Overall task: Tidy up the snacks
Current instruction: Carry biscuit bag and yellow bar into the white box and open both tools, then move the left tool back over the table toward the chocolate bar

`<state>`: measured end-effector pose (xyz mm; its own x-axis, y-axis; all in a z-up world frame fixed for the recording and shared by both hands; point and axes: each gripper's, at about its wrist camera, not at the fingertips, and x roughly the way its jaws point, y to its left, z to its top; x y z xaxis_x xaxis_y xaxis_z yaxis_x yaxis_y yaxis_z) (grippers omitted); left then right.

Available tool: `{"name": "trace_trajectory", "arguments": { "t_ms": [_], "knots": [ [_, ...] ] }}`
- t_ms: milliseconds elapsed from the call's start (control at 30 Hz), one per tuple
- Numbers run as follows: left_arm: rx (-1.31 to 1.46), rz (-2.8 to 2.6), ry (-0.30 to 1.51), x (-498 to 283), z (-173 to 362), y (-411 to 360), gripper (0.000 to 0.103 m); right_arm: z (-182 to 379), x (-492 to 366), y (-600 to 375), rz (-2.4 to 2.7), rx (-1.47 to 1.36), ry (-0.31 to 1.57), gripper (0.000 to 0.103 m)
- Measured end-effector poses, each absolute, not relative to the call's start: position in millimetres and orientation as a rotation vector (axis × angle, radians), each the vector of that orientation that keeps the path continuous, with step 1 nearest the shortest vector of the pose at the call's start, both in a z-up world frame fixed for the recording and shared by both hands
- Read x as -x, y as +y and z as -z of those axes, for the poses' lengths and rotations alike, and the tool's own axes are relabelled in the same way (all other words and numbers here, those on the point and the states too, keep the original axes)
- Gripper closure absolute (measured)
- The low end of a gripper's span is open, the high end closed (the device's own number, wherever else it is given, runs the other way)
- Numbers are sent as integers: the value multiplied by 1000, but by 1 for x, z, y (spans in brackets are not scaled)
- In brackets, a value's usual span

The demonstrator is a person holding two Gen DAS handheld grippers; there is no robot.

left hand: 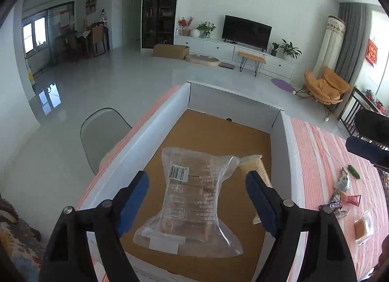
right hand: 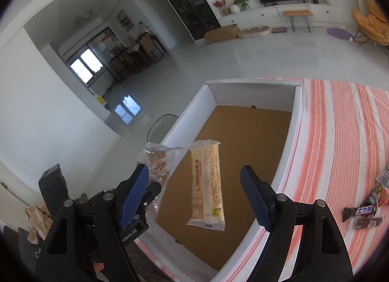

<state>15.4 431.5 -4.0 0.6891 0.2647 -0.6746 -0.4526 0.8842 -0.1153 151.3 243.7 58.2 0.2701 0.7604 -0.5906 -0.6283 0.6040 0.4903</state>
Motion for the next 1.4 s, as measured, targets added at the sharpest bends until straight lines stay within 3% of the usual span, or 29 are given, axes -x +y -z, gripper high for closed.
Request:
{"name": "trace_trajectory", "arguments": {
  "t_ms": [167, 367, 567, 867, 1000, 1167, 1233, 1300, 1400],
  "knots": [
    [254, -330, 730, -13, 30, 413, 17, -47, -125, 191, -872, -31, 798, 23],
    [8, -166, 835, -43, 70, 325, 17, 44, -87, 82, -682, 115, 806, 23],
    [-45, -165, 818, -43, 61, 265, 17, 114, -54, -40, -363, 148, 822, 23],
    [58, -161, 743, -13, 59, 211, 17, 138, -55, -165, 33, -151, 931, 23],
    [29, -124, 761, -26, 55, 188, 17, 138, -62, -172, 86, -93, 939, 23],
    [-30, -278, 524, -1, 16, 174, 16, 141, -68, -199, 172, -92, 948, 23],
    [-3, -193, 468, 12, -2, 159, 11, 145, -76, -213, 204, -111, 956, 23],
    [23, -69, 488, 15, -9, 136, 0, 147, -87, -227, 221, -123, 944, 21],
    [53, 128, 635, -2, 10, 93, 0, 148, -113, -242, 241, -129, 935, 20]
  ]
}}
